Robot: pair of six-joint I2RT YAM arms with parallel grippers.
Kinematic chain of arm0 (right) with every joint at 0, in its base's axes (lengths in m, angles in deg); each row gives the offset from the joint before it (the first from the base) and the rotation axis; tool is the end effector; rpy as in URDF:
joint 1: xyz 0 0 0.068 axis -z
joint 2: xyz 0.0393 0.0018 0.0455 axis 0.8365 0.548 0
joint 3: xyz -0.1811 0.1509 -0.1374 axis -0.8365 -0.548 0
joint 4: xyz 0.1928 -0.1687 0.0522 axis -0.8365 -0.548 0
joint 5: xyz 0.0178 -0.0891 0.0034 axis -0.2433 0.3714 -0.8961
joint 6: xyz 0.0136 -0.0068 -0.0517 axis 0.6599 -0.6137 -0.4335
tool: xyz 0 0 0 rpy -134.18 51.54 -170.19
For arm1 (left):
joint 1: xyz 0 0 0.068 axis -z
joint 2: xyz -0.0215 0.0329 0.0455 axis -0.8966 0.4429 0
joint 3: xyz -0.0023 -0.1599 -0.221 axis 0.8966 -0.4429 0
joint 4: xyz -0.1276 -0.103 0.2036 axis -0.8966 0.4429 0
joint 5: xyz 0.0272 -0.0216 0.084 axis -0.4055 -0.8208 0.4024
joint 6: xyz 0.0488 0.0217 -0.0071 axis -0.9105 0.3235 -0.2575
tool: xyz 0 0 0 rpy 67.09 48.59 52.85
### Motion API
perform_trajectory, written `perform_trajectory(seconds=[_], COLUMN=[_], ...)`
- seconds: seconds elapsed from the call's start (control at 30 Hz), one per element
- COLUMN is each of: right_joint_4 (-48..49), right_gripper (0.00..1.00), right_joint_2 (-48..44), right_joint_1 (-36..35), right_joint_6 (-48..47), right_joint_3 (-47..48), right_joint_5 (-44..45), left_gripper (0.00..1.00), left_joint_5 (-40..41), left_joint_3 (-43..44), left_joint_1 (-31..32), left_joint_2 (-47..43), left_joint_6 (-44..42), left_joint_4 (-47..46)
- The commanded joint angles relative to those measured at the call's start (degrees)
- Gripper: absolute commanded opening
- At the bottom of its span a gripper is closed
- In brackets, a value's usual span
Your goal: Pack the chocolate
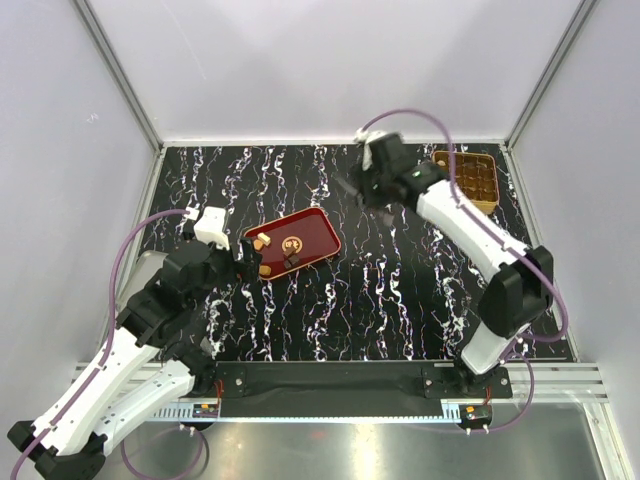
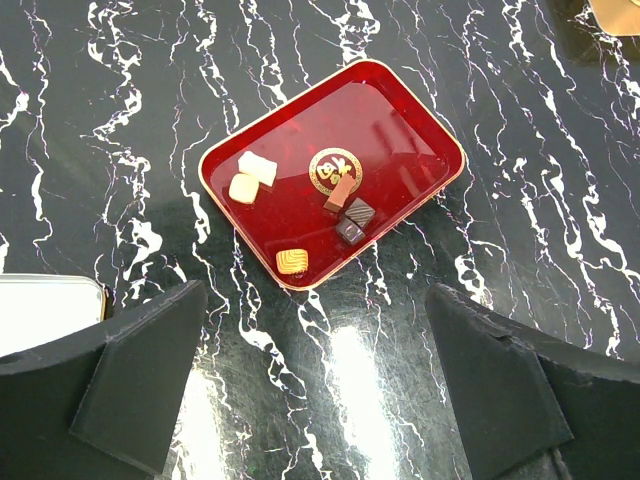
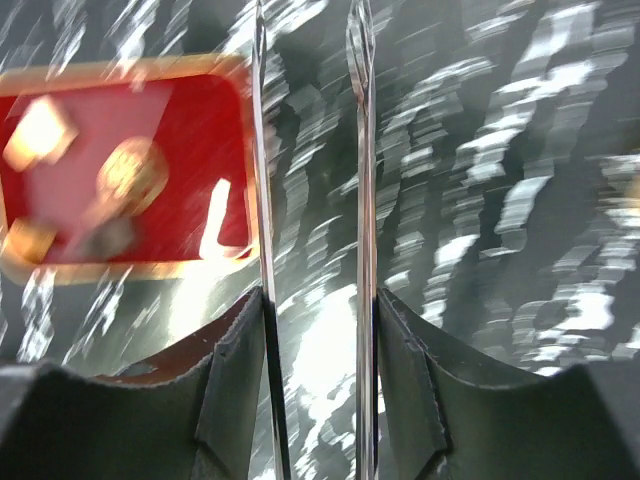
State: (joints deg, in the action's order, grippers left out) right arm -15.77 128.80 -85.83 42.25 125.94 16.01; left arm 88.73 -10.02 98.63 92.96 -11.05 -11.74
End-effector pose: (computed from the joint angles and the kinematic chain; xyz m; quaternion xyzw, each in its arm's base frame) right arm 0.3339 0.1829 0.3377 -0.1691 0.9078 0.0895 0.3731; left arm 0.1174 -0.0708 0.3228 0.0733 0.8357 -0.1258 0.5295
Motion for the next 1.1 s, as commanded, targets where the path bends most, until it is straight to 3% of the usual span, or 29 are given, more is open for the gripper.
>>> perform_trajectory(seconds=[0.0, 0.2, 0.43, 1.07], right_joint_4=[2.4, 3.7, 3.6, 1.0], right_gripper=[0.53, 0.53, 0.54, 0.55], right_joint_2=[-3.0, -2.2, 1.4, 9.5], right_joint_1=[-5.6, -16.2, -22.4, -28.1], right_joint_6=[1.2, 4.5, 5.5, 3.3], right_joint_3=[-3.5, -5.8, -5.7, -2.5], right_joint_5=[-2.3, -1.3, 1.7, 9.7], left_gripper=[0.99, 0.99, 0.99, 0.99], left_joint_5=[-0.2, 0.3, 0.2, 0.4], left_joint_3=[0.5, 0.3, 0.3, 0.3], left_joint_1=[0.0, 0.0, 0.0, -0.1], left_joint_2=[0.3, -0.2, -0.1, -0.5], left_joint_6=[-0.2, -0.2, -0.1, -0.1], left_joint_4=[-2.2, -2.1, -2.1, -2.0])
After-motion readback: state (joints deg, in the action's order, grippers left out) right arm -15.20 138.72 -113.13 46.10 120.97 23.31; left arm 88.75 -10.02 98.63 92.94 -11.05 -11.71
